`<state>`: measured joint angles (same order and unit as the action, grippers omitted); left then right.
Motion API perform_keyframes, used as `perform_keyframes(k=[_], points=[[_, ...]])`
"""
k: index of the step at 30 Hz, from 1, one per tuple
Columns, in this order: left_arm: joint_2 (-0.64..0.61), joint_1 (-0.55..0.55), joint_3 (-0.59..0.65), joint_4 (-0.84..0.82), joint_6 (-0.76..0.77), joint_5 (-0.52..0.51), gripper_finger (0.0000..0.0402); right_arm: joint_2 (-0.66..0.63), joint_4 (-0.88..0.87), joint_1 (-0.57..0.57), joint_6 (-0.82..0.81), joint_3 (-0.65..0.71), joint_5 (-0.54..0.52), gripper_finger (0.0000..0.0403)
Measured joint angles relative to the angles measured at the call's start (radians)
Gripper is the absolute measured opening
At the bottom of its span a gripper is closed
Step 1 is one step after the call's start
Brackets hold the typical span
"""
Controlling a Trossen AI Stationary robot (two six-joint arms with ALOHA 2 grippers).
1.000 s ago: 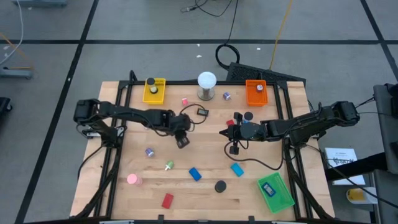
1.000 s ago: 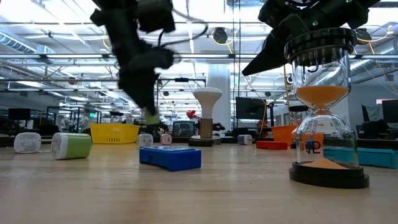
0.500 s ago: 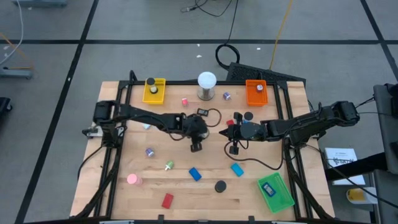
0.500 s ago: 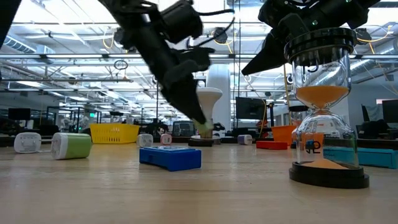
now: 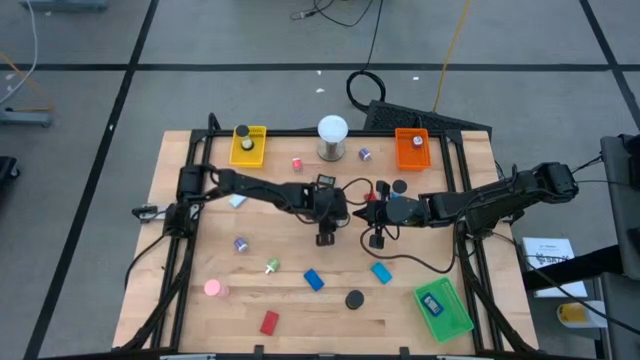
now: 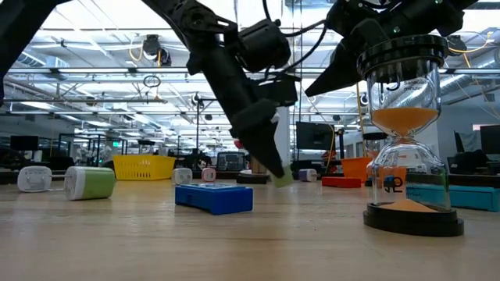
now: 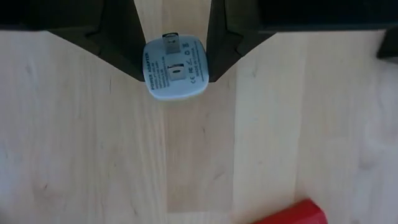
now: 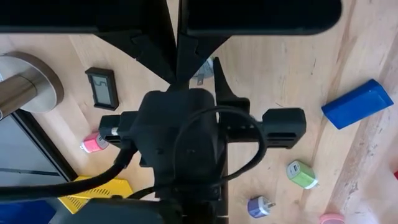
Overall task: Pick & Place Office items
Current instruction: Put the top green charger adaptor into the orange bin
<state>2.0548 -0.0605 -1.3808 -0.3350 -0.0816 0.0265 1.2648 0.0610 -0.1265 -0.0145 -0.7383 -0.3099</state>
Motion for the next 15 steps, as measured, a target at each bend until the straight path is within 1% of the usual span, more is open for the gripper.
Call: perform_keyframes(k=[3, 10, 13, 15], points=[[0.000, -0.009, -0.001, -0.019, 0.026, 0.007, 0.0145, 0.000, 0.002, 0.000, 0.000, 0.000, 0.000, 0.0004], [0.001, -0.009, -0.001, -0.033, 0.026, -0.017, 0.0232, 0.000, -0.002, 0.000, 0.000, 0.000, 0.000, 0.0004], [-0.015, -0.003, -0.001, -0.076, 0.011, -0.050, 0.0258, 0.000, -0.003, 0.000, -0.002, 0.000, 0.000, 0.0004], [-0.041, -0.001, -0.001, -0.103, 0.008, -0.071, 0.0268, 0.000, -0.003, 0.000, -0.007, 0.000, 0.000, 0.0004]])
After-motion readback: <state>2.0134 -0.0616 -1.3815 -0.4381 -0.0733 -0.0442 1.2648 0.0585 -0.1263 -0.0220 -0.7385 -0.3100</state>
